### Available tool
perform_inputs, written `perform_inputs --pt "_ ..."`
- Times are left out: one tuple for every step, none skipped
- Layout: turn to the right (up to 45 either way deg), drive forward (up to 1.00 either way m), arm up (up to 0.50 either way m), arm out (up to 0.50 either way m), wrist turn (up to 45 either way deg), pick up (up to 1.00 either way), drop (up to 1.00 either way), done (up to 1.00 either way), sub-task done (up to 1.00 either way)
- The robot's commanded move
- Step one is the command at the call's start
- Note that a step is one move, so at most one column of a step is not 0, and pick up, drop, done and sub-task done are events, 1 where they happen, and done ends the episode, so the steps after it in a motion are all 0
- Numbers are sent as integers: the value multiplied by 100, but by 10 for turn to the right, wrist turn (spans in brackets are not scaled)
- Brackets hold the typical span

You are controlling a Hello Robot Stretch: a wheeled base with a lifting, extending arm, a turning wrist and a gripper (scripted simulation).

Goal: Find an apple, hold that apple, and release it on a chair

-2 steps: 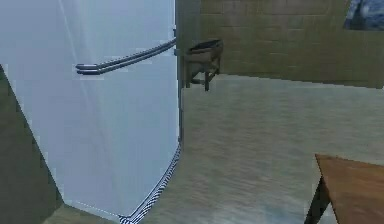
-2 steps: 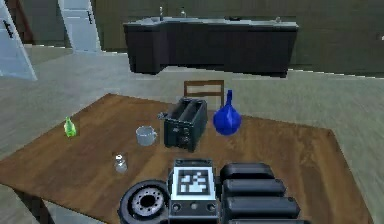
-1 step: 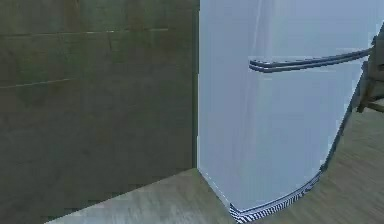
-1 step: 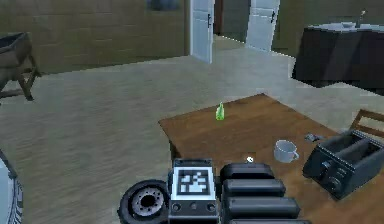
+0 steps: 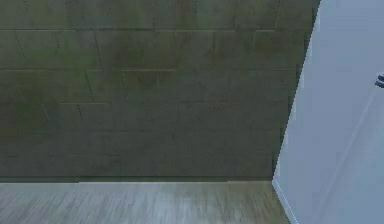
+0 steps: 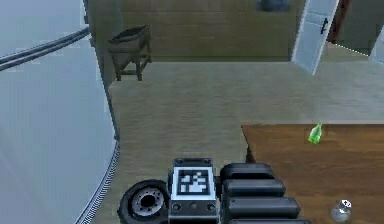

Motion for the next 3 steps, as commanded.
perform_inputs --pt "0 5 0 0 0 0 0 0 0" --pt "-450 0 0 0 0 0 0 0 0" --pt "-270 0 0 0 0 0 0 0 0"
